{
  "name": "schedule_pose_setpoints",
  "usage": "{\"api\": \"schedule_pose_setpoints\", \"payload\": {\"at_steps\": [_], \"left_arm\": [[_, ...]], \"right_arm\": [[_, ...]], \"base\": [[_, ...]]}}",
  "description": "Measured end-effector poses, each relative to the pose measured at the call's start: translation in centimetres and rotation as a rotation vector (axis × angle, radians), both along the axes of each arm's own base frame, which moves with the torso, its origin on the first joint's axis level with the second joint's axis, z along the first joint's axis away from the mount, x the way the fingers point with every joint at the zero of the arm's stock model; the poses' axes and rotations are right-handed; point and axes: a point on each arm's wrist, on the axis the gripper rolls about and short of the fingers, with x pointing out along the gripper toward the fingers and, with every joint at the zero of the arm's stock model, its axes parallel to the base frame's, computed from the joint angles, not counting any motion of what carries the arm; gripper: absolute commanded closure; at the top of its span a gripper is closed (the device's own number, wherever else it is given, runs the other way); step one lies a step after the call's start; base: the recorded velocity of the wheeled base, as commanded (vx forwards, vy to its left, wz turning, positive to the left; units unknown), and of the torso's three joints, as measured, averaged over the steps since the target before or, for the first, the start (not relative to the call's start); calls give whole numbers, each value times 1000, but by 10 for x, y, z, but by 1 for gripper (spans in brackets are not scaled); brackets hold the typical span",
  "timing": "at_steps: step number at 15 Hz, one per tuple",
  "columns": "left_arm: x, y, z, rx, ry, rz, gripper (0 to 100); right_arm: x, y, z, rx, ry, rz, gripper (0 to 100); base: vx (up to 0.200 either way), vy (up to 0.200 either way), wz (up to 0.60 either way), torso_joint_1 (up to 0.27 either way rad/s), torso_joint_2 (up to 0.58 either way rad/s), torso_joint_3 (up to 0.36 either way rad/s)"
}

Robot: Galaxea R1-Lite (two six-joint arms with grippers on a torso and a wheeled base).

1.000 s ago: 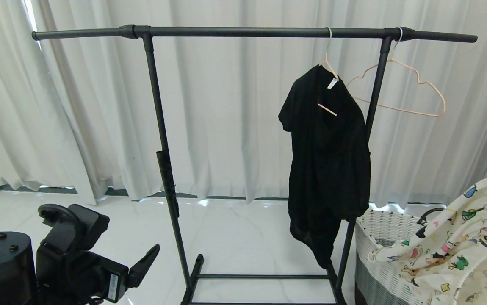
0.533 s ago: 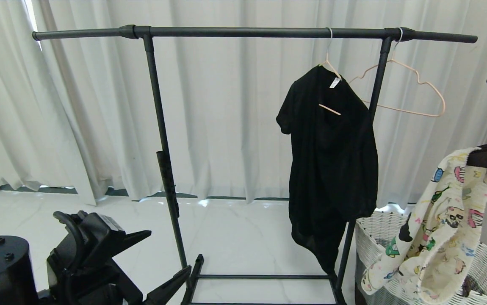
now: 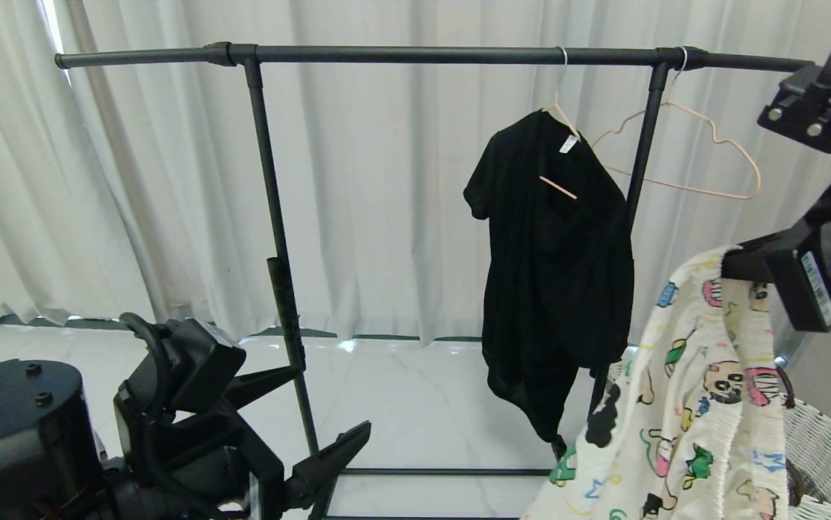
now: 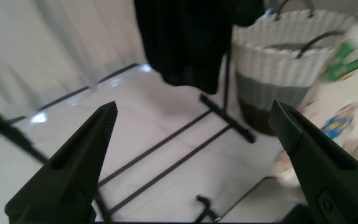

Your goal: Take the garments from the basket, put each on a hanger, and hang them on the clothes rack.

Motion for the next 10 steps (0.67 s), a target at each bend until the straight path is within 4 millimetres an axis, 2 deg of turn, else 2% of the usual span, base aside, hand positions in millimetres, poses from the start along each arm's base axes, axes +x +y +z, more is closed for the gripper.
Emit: {"api": "schedule_pose_setpoints", "payload": {"at_steps": [2, 6, 10], "left_arm": [[-2, -9, 1, -27, 23, -33, 0], [-9, -12, -4, -26, 47, -47, 0], [-22, -25, 4, -101, 78, -128, 0]], "right_arm": [[2, 25, -2, 36, 0, 60, 100], [6, 65, -3, 40, 6, 152, 100], [14, 105, -14, 46, 22, 202, 100]], "base": [[0, 0, 0, 0, 0, 0], [0, 0, 0, 0, 0, 0], [0, 0, 0, 0, 0, 0]]}}
